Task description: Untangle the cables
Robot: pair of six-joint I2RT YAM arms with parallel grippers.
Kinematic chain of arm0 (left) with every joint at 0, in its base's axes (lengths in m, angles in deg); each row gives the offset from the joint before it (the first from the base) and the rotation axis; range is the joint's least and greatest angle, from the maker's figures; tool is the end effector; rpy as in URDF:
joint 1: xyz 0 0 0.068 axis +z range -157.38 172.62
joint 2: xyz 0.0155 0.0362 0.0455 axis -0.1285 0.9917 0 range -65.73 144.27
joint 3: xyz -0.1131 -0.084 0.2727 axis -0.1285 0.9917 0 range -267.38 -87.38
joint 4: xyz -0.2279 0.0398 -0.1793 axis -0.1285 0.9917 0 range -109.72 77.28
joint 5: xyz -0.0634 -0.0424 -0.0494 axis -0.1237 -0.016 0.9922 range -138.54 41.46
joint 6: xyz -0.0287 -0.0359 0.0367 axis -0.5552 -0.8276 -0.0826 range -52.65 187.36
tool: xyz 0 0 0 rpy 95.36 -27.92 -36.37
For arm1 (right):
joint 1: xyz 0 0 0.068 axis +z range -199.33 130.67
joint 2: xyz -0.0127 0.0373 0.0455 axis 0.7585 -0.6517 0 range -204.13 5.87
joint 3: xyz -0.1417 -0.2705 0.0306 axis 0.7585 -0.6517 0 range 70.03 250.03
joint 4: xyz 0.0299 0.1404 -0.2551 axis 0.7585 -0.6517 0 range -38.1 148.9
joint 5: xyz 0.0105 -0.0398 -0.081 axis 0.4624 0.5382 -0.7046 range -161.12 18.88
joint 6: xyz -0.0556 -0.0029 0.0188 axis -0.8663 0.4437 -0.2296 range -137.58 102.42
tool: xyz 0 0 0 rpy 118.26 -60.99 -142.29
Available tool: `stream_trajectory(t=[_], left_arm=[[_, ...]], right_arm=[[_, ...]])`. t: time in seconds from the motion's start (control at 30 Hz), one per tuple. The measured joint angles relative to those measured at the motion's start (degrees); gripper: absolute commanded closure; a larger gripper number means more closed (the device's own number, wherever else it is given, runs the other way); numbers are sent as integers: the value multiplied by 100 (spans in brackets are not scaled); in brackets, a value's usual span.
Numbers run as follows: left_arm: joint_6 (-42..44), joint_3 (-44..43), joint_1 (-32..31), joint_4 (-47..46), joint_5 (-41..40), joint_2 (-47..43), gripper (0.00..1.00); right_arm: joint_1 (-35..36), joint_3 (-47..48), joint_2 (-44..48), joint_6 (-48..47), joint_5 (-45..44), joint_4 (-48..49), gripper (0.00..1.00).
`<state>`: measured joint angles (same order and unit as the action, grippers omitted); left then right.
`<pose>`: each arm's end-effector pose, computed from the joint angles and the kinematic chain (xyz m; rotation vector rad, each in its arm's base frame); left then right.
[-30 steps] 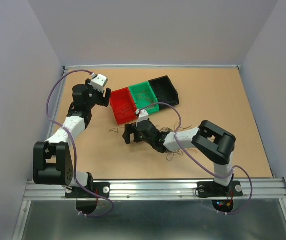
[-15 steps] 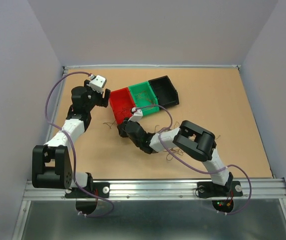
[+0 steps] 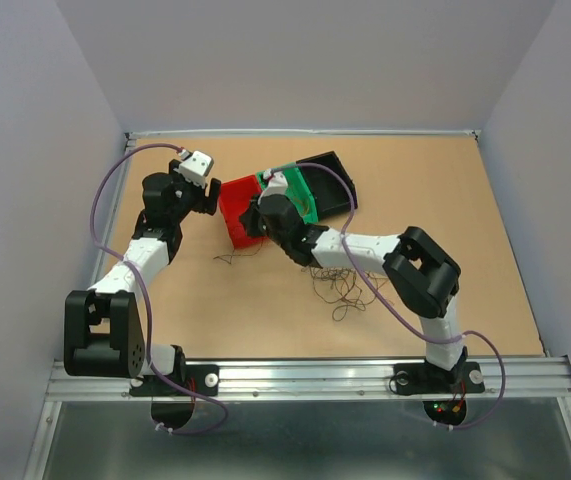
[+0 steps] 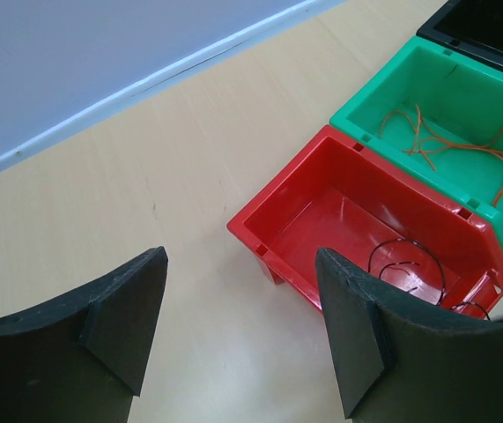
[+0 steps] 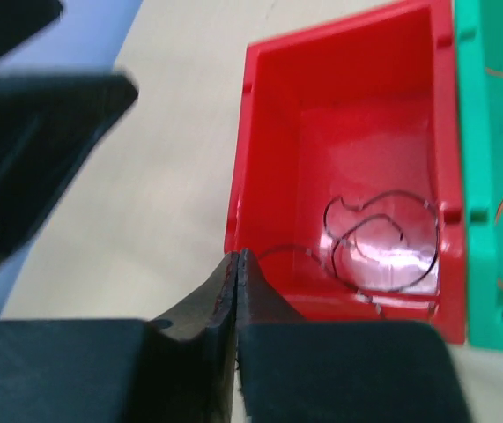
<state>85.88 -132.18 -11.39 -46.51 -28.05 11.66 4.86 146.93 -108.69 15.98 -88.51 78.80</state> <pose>0.3328 -0.0382 0.2946 0.5847 1.5609 -0.1071 0.3088 0.4064 0.2282 -0.1334 1.9346 0.7622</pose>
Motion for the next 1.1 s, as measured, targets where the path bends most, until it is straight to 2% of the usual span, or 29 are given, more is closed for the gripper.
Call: stream_trajectory(t=[0.03, 0.1, 0.13, 0.2, 0.37, 0.5, 0.57, 0.67, 0.73, 0.87, 1.03, 1.1], left_arm=[[0, 0, 0, 0, 7, 2, 20], [2, 0, 0, 0, 13, 13, 18], [13, -2, 0, 15, 20, 20, 16], [72, -37, 0, 162, 59, 46, 14], [719, -42, 0, 1062, 308, -144, 12], [1644, 540, 2, 1976, 527, -1145, 9], [1945, 588, 0, 2433, 656, -1506, 9], [2485, 472, -2, 3241, 938, -1790, 9], [2706, 376, -26, 3657, 1075, -1703, 9], [2924, 356, -302, 4100, 1078, -1309, 9], [2826, 466, -837, 3960, 929, -807, 9], [2736, 466, -988, 3827, 846, -592, 14]], right_arm=[[-79, 122, -33, -46, 118, -79, 67], [-289, 382, -90, -155, 444, -262, 41], [-350, 404, -90, -179, 535, -293, 38], [-400, 398, -87, -275, 695, -363, 34], [-306, -210, 190, -439, 590, -494, 33], [-251, -1167, 997, -605, 315, -678, 23], [-260, -1445, 1364, -643, 208, -726, 22], [-278, -2090, 2184, -669, 42, -566, 13], [-282, -2500, 2634, -660, -72, -426, 9], [-282, -3373, 3425, -610, -323, -219, 8], [-286, -4264, 4304, -483, -520, -136, 8], [-286, -4575, 4734, -448, -597, -116, 8]])
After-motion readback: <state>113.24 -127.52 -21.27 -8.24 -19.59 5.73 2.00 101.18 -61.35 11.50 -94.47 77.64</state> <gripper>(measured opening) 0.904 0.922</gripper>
